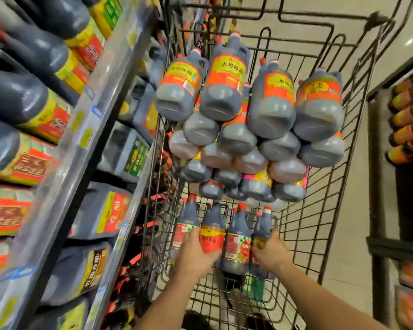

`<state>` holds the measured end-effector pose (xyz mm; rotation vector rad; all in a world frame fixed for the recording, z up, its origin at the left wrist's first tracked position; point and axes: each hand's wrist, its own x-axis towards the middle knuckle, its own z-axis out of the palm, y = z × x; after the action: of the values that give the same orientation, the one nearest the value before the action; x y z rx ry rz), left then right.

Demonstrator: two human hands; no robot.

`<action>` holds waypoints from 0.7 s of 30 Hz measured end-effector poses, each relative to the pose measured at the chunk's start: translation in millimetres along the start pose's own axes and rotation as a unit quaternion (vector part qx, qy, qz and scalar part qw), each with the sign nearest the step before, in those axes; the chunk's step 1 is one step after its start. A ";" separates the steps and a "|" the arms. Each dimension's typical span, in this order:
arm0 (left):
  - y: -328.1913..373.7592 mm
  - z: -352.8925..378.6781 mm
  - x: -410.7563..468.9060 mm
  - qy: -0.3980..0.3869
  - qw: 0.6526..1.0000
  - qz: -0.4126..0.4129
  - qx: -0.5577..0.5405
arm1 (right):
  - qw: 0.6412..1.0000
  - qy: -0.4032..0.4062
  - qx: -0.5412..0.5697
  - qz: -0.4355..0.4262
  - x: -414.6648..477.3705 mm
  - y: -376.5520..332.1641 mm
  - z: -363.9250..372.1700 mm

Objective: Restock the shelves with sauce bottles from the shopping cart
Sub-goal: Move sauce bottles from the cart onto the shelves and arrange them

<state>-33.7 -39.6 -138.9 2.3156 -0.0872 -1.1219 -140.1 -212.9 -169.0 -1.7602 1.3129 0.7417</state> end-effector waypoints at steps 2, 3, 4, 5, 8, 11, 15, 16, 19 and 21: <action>-5.5 12.4 18.4 -0.017 1.000 -0.020 0.015 | 0.999 -0.004 0.007 0.034 15.6 3.5 7.9; -7.5 18.7 28.0 -0.019 0.999 -0.030 0.031 | 0.999 -0.006 0.008 0.047 22.8 4.9 11.8; -8.8 25.1 37.6 -0.016 0.998 -0.036 0.048 | 0.998 -0.006 0.007 0.058 29.4 6.1 15.4; -9.7 31.0 47.0 -0.016 0.997 -0.039 0.064 | 0.998 -0.001 0.008 0.067 35.0 7.6 19.0; -12.6 47.8 75.4 -0.019 0.995 -0.038 0.091 | 0.996 0.033 0.014 0.087 48.4 10.7 26.7; -14.0 61.0 101.1 -0.014 0.994 -0.041 0.099 | 0.994 0.050 -0.021 0.092 57.3 12.5 33.8; -9.2 71.1 124.5 0.013 0.982 -0.045 0.183 | 0.991 0.073 -0.072 0.091 67.2 13.2 38.8; -8.5 71.8 129.5 0.013 0.979 -0.053 0.198 | 0.989 0.073 -0.086 0.094 69.7 13.2 39.5; -8.1 72.2 141.4 0.008 0.968 -0.083 0.236 | 0.984 0.082 -0.112 0.113 76.9 12.8 40.5; -7.9 72.9 147.6 0.002 0.961 -0.098 0.259 | 0.982 0.086 -0.116 0.120 80.3 14.8 42.8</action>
<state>6.5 -109.0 -282.8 2.8397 -0.1709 -1.3143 -130.7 -217.3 -260.6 -1.9023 1.6319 0.9243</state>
